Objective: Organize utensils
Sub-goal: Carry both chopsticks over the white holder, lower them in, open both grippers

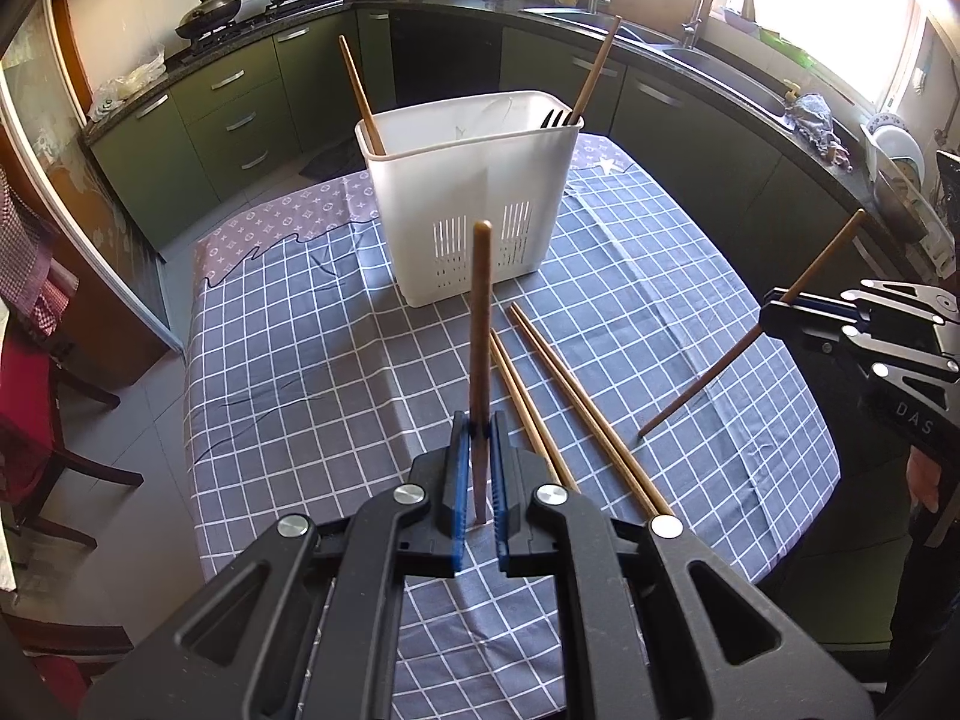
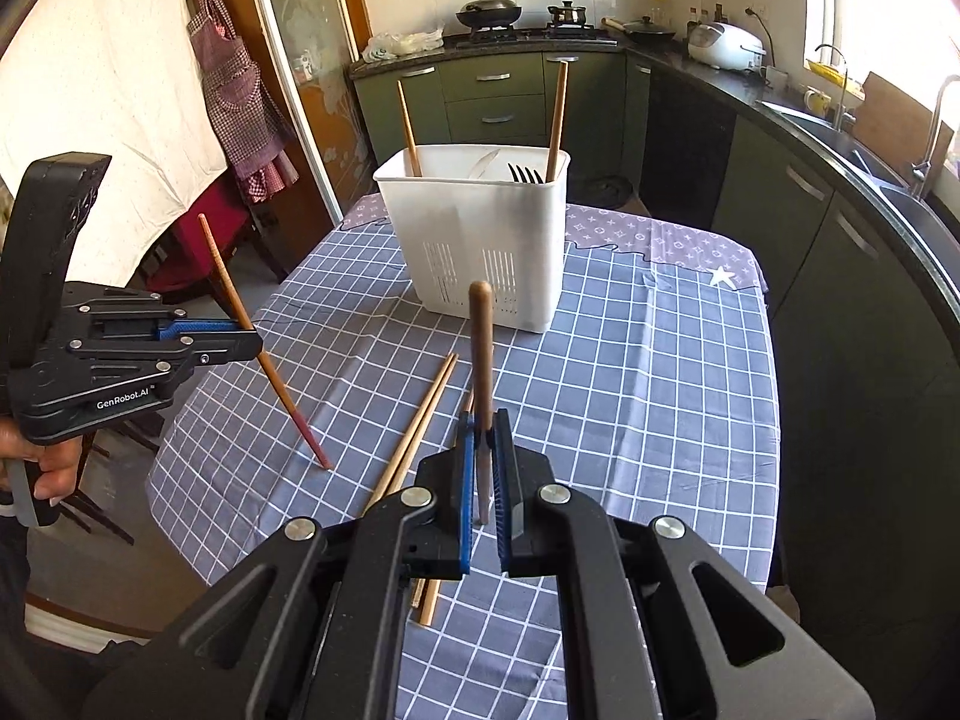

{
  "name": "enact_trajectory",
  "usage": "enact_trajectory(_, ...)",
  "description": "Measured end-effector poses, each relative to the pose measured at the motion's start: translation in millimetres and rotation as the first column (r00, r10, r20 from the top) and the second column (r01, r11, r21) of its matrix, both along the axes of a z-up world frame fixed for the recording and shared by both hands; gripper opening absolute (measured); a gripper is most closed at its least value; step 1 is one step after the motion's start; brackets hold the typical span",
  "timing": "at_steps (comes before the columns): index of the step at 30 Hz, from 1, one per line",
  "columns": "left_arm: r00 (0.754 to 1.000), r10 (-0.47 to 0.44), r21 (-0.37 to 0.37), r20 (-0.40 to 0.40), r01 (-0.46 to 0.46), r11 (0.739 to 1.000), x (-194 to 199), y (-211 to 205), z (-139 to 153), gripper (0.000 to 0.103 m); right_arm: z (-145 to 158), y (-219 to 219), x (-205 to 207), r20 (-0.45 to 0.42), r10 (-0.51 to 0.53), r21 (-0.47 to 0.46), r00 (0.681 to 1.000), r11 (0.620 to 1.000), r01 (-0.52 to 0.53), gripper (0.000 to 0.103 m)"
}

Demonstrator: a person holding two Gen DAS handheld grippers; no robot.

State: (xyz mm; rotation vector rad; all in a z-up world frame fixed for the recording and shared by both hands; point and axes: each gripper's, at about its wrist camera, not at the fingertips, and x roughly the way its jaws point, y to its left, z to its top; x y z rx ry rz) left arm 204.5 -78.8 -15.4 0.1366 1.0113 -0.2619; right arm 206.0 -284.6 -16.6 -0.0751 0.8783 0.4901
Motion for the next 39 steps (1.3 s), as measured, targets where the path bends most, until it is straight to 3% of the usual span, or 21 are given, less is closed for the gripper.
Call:
enact_trajectory(7,1.000,-0.012,-0.004,0.029,0.012,1.000,-3.5,-1.4,11.6,0.007,2.7,0.3,1.1,-0.009,0.014,0.018,1.000,1.000,-0.014,0.007)
enact_trajectory(12,0.998,-0.015,-0.009,0.055,0.016,1.000,-3.7,-3.4,27.1,0.007,21.1,3.4,2.3,0.021,0.023,0.031,1.000,0.999,-0.024,0.007)
enact_trajectory(22,0.988,-0.026,-0.057,0.154,0.035,0.998,10.4,-7.5,101.3,0.007,109.8,19.7,18.1,0.173,0.034,0.054,0.984,0.998,-0.044,0.007)
enact_trajectory(30,0.950,0.008,-0.082,0.313,0.018,0.996,38.7,-7.7,170.3,0.007,173.2,32.7,63.1,0.262,-0.001,0.118,0.965,0.993,-0.031,0.007)
enact_trajectory(35,0.938,0.045,-0.081,0.344,-0.019,0.997,70.9,-7.1,175.8,0.007,175.9,38.6,102.9,0.259,-0.046,0.130,0.965,0.991,0.013,0.007)
enact_trajectory(39,0.951,0.062,-0.072,0.303,-0.042,0.997,99.3,-5.9,153.6,0.007,156.9,45.2,128.1,0.230,-0.057,0.101,0.972,0.994,0.035,0.007)
